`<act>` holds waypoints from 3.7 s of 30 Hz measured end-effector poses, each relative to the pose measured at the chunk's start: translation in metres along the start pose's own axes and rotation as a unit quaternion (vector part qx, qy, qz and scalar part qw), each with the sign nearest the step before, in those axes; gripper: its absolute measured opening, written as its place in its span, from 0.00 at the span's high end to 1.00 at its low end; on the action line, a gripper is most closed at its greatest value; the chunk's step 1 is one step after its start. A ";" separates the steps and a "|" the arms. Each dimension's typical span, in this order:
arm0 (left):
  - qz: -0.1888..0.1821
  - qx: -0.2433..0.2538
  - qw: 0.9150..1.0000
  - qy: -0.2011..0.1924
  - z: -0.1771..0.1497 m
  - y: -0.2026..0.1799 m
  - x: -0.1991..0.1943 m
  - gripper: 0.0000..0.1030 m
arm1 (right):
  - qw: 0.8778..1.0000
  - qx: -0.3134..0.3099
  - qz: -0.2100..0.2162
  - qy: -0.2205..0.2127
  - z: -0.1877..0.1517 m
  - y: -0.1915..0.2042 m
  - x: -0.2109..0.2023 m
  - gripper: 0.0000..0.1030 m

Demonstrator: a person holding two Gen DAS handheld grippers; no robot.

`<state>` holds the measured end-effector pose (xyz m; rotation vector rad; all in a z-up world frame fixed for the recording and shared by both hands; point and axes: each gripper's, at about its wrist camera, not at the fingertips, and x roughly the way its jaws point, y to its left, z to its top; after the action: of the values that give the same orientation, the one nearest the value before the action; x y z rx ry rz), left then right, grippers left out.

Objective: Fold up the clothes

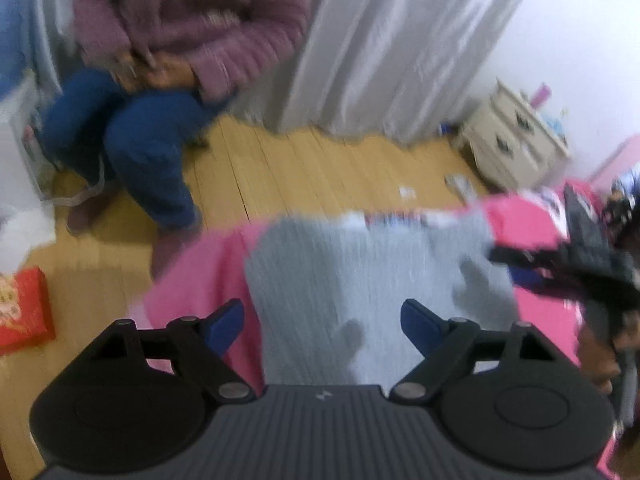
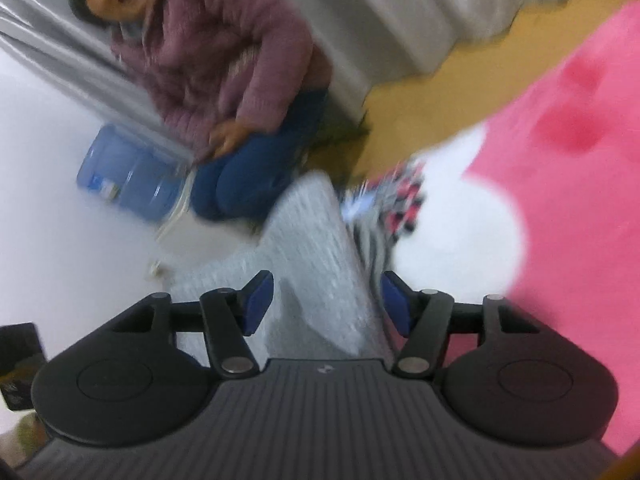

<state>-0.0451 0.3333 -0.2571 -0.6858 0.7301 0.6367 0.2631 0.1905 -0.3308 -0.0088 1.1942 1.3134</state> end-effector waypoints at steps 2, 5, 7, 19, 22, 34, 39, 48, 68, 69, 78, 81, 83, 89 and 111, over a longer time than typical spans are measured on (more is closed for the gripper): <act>-0.007 0.007 1.000 -0.026 0.013 -0.003 -0.010 0.17 | 0.999 -0.029 -0.028 -0.015 -0.001 0.014 -0.012 0.45; -0.045 0.025 0.998 -0.031 0.025 -0.011 -0.006 0.18 | 0.994 -0.072 -0.069 -0.037 -0.002 0.035 -0.030 0.63; -0.065 0.051 0.996 -0.021 0.026 -0.018 0.009 0.18 | 0.989 -0.100 -0.096 -0.052 -0.002 0.049 -0.042 0.68; -0.078 0.087 0.993 0.009 0.013 -0.008 0.037 0.19 | 0.978 -0.110 -0.169 -0.058 -0.003 0.072 -0.011 0.80; -0.080 0.091 0.993 0.007 0.013 -0.008 0.036 0.19 | 0.976 -0.111 -0.180 -0.057 -0.013 0.076 -0.021 0.84; -0.071 0.081 0.994 -0.014 0.003 -0.008 -0.014 0.18 | 0.969 -0.117 -0.215 -0.032 -0.053 0.078 -0.049 0.82; -0.056 0.060 0.997 -0.001 -0.022 -0.005 -0.024 0.18 | 0.968 -0.122 -0.218 0.006 -0.069 0.061 -0.046 0.81; -0.046 0.023 0.998 0.029 -0.065 0.007 -0.054 0.19 | 0.970 -0.125 -0.211 -0.002 -0.072 0.082 -0.102 0.81; -0.070 -0.013 0.996 0.060 -0.102 0.001 -0.058 0.19 | 0.991 0.059 -0.111 -0.036 -0.080 0.023 -0.115 0.66; -0.070 -0.016 0.996 0.058 -0.100 0.001 -0.056 0.19 | 0.990 0.080 -0.104 -0.042 -0.077 0.014 -0.117 0.63; -0.018 -0.105 0.994 0.036 -0.099 0.045 -0.053 0.22 | 0.990 0.103 -0.086 -0.046 -0.070 0.015 -0.114 0.61; 0.002 -0.151 0.988 0.030 -0.091 0.070 -0.043 0.30 | 0.991 0.099 -0.084 -0.038 -0.074 0.022 -0.111 0.61; 0.012 -0.171 0.985 0.030 -0.086 0.082 -0.035 0.35 | 0.991 0.096 -0.082 -0.033 -0.076 0.027 -0.109 0.61; -0.019 -0.161 0.985 0.056 -0.084 0.078 -0.005 0.59 | 0.992 0.092 -0.079 -0.020 -0.081 0.041 -0.101 0.61; 0.130 -0.069 0.986 0.073 -0.058 0.105 -0.007 0.78 | 0.990 0.071 -0.112 -0.038 -0.082 0.051 -0.097 0.60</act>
<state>-0.1470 0.3530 -0.3180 -0.7768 0.9267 0.8880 0.1924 0.0888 -0.2739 0.0104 1.1829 1.0218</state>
